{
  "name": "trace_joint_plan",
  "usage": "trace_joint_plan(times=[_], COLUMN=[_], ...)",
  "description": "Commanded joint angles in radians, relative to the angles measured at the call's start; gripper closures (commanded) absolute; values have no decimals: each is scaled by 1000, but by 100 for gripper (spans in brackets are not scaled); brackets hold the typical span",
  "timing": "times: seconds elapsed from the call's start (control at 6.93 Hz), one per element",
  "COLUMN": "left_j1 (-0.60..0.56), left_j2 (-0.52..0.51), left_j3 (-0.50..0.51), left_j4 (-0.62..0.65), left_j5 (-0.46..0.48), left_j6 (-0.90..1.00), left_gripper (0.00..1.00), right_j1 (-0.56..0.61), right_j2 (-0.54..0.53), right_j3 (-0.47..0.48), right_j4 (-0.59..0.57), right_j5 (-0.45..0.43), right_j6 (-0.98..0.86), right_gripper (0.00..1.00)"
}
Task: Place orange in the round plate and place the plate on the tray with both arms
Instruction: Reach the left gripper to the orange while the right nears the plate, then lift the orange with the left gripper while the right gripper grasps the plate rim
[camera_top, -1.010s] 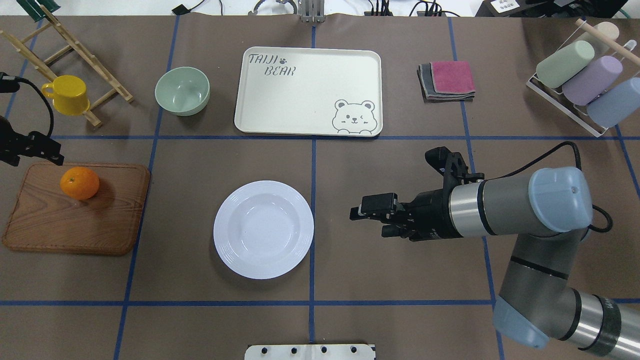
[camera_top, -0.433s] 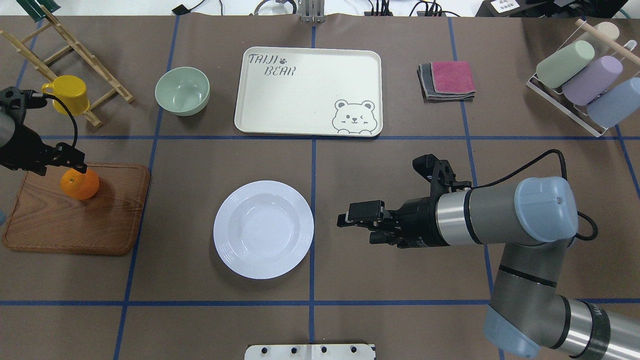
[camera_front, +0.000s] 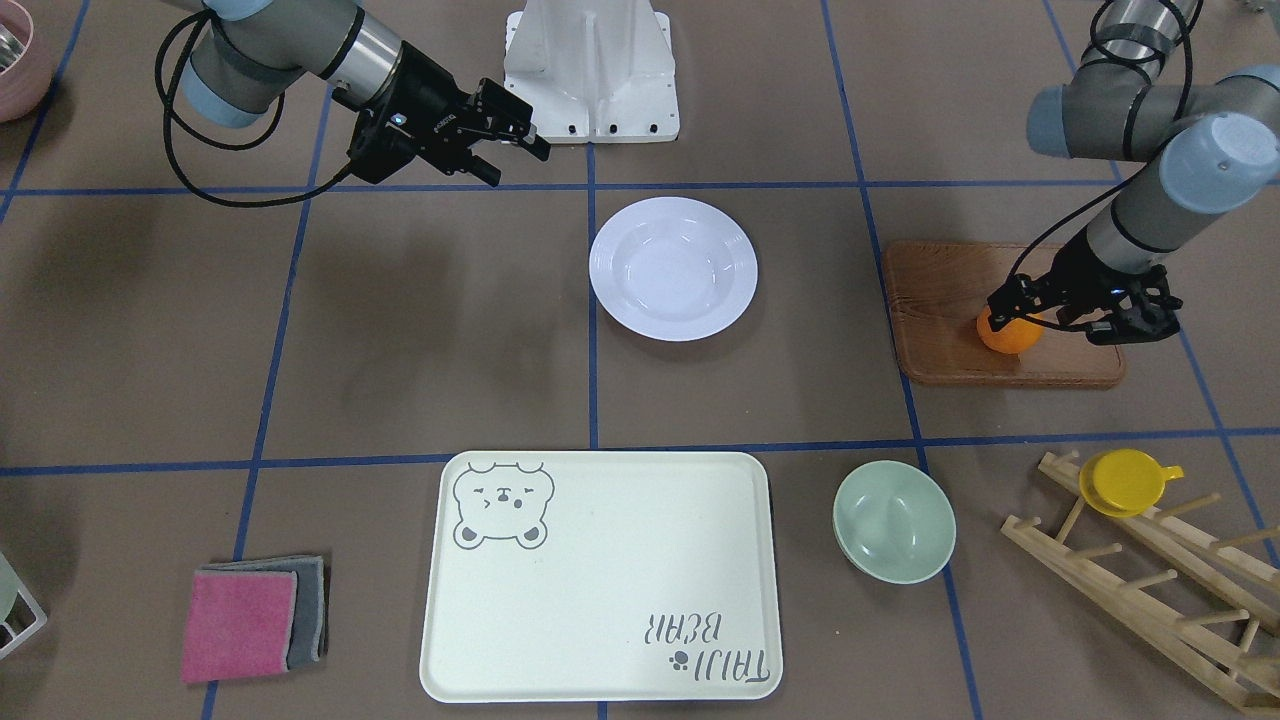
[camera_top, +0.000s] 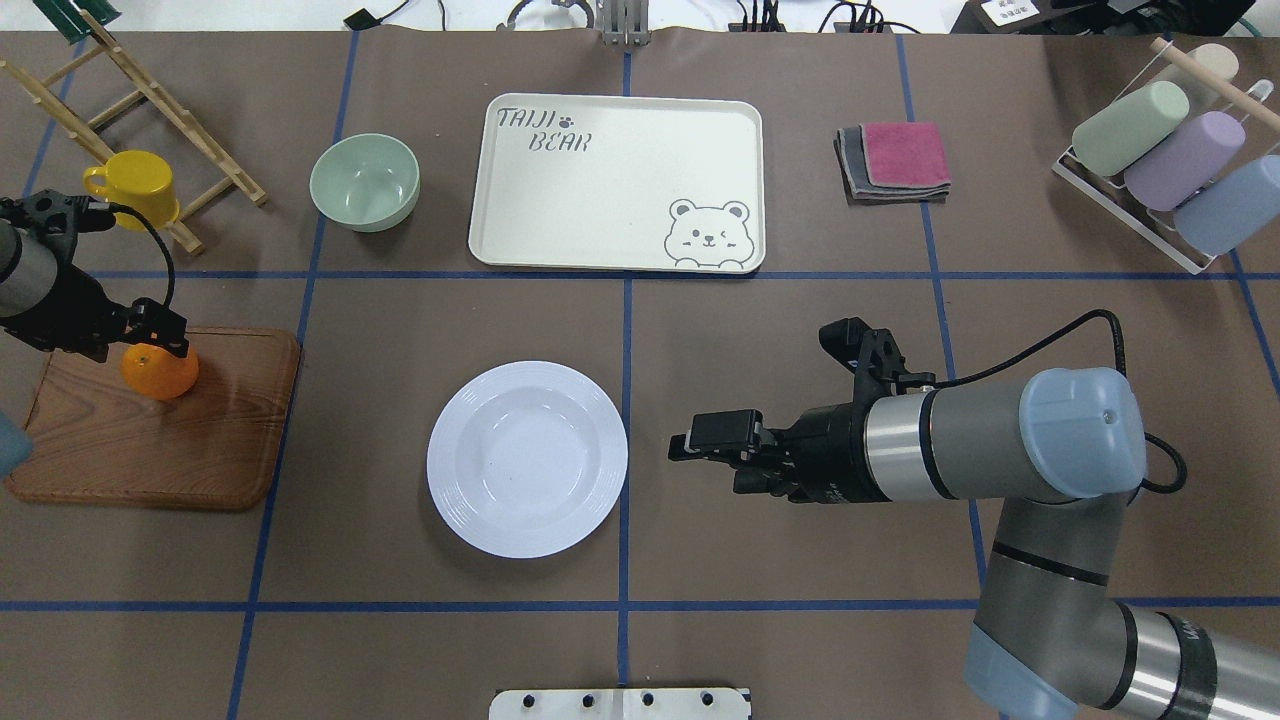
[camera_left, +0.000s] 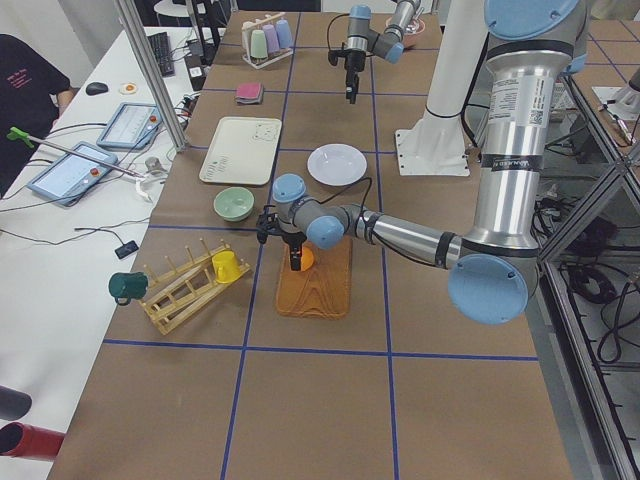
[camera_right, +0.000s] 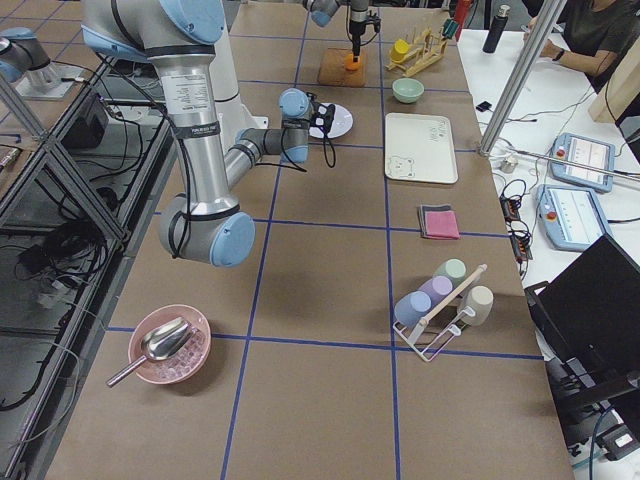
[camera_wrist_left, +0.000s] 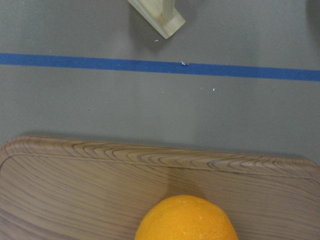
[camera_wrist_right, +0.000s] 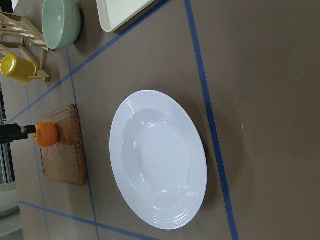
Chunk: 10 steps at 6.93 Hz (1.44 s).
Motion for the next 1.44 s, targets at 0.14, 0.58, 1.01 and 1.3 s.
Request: trace_joint_plan(times=[0.14, 0.58, 1.01, 1.3], left_j1=[19, 19, 88, 203], left_j2=[-23, -49, -211, -356], left_j3=[67, 22, -76, -108], left_j4=[-94, -62, 80, 216], left_j5=[1, -22, -22, 76], left_j6=[-76, -116, -355, -487], left_gripper=[18, 36, 35, 35], right_j1=[-3, -19, -23, -23], right_j2=[2, 66, 213, 218], right_j3=[-1, -61, -234, -288], right_j4=[2, 15, 15, 15], right_j5=[-1, -27, -110, -110], right_j6=[0, -3, -17, -41], right_gripper=[0, 0, 1, 1])
